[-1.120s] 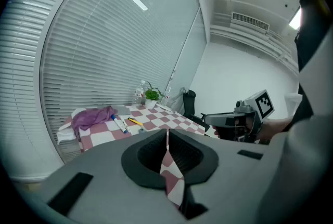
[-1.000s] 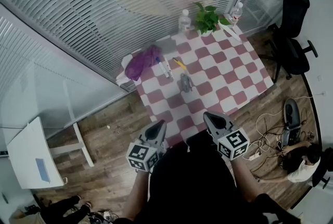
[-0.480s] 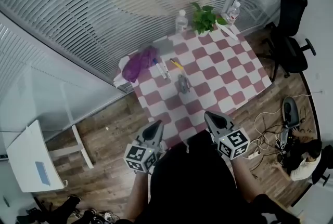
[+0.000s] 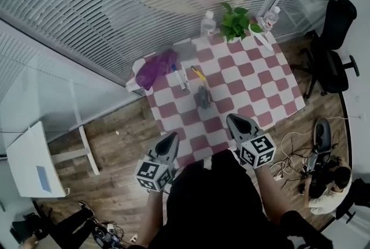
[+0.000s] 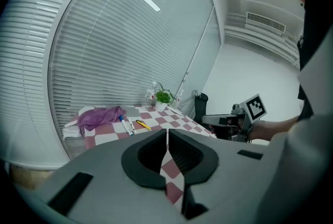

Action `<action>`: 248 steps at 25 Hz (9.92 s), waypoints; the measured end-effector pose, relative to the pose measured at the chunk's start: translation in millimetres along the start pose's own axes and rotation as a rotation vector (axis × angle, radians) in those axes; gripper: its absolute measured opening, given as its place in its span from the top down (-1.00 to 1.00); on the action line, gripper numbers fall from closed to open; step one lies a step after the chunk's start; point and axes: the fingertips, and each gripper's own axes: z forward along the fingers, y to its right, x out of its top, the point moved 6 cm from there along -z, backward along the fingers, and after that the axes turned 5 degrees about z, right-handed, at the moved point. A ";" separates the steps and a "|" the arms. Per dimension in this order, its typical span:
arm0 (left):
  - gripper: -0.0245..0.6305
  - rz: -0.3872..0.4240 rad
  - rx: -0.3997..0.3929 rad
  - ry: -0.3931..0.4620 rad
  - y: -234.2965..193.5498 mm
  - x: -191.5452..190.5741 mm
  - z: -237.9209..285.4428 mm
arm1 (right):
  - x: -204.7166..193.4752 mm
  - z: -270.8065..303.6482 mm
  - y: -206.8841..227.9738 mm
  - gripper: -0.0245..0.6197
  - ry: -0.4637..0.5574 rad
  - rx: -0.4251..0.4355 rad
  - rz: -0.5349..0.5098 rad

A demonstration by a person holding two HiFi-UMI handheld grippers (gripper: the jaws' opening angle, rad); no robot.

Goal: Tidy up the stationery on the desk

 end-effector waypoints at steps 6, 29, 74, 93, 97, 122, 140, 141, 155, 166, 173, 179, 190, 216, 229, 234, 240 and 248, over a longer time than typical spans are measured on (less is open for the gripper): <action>0.82 -0.058 0.084 0.020 15.0 18.0 25.7 | 22.4 50.1 35.5 0.84 -0.054 0.134 0.005; 0.82 -0.225 0.359 -0.041 37.5 3.8 60.8 | -39.5 262.1 110.0 0.45 -0.390 0.072 -0.233; 0.82 -0.013 0.002 -0.084 97.7 37.5 141.6 | -50.1 46.3 289.7 0.70 -0.266 -0.372 0.012; 0.82 -0.048 0.048 -0.086 104.7 22.7 145.6 | -82.3 50.4 319.9 0.69 -0.384 -0.387 -0.101; 0.82 -0.051 0.059 -0.081 103.5 20.9 143.4 | -80.4 48.5 321.1 0.57 -0.387 -0.380 -0.093; 0.82 -0.147 0.208 -0.059 84.1 4.4 84.2 | -77.4 168.3 110.2 0.47 -0.381 -0.118 -0.010; 0.82 -0.136 0.198 -0.050 64.5 0.3 50.4 | -93.3 188.7 87.1 0.63 -0.431 -0.265 -0.101; 0.82 -0.133 0.195 -0.050 63.2 0.6 49.0 | -93.9 187.4 86.7 0.67 -0.438 -0.278 -0.099; 0.82 -0.107 0.172 -0.053 49.0 -0.2 29.7 | -100.7 183.2 87.9 0.65 -0.447 -0.340 0.143; 0.82 -0.105 0.161 -0.049 43.8 -2.1 21.7 | -98.1 174.7 92.0 0.86 -0.401 -0.337 0.239; 0.82 -0.098 0.146 -0.044 42.9 -0.4 22.5 | -103.2 169.4 93.7 0.85 -0.355 -0.357 0.207; 0.82 -0.099 0.151 -0.053 40.8 -1.1 20.3 | -101.9 178.8 90.5 0.54 -0.346 -0.367 0.214; 0.82 -0.102 0.154 -0.043 37.4 -0.4 18.4 | -105.8 182.1 90.1 0.69 -0.413 -0.345 0.174; 0.82 -0.049 -0.039 -0.074 71.5 19.8 106.1 | -76.5 63.7 222.7 0.74 -0.374 -0.391 0.009; 0.82 -0.058 0.002 -0.089 88.6 26.5 138.3 | -73.6 67.4 287.4 0.74 -0.422 -0.364 0.022; 0.82 -0.066 0.020 -0.087 92.1 23.7 142.3 | -77.3 70.8 291.5 0.73 -0.427 -0.375 -0.024; 0.82 -0.072 0.032 -0.080 94.0 22.7 142.3 | -76.2 69.9 286.4 0.65 -0.426 -0.390 -0.072; 0.82 -0.081 0.040 -0.074 87.5 20.2 132.6 | -57.6 61.3 275.4 0.59 -0.342 -0.405 -0.048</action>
